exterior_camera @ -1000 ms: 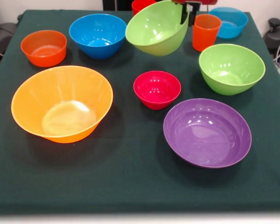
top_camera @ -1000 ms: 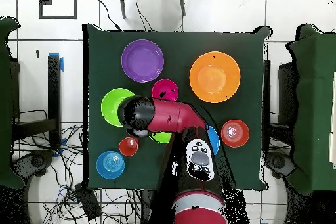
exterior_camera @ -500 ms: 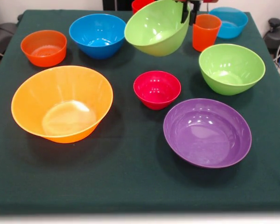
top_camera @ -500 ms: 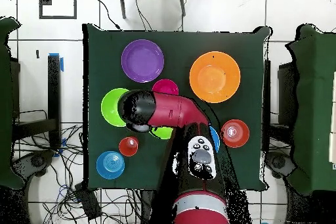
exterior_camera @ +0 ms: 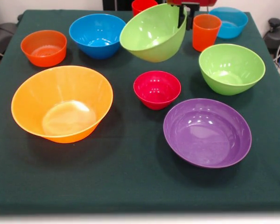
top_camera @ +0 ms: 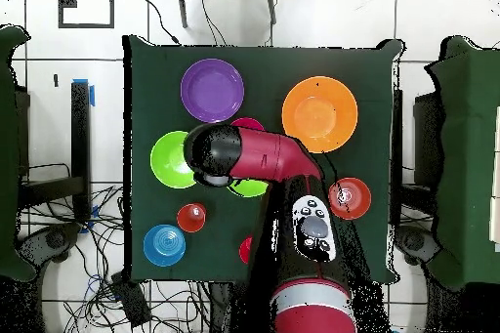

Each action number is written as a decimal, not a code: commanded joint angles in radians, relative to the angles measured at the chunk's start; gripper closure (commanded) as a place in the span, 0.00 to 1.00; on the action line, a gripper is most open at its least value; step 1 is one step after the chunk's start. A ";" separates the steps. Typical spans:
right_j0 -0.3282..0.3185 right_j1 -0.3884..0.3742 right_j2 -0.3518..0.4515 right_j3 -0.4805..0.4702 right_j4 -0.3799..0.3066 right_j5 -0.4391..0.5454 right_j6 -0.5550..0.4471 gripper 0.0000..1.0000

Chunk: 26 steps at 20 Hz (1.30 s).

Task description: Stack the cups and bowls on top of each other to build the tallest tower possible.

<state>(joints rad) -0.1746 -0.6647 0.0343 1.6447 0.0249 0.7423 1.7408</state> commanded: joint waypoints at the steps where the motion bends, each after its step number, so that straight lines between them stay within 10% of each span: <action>1: -0.033 0.034 0.106 -0.062 -0.040 0.087 -0.050 1.00; 26: -0.157 0.101 0.199 -0.111 -0.077 0.095 -0.163 1.00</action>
<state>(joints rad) -0.2938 -0.6280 0.1080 1.5744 0.0245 0.7456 1.7408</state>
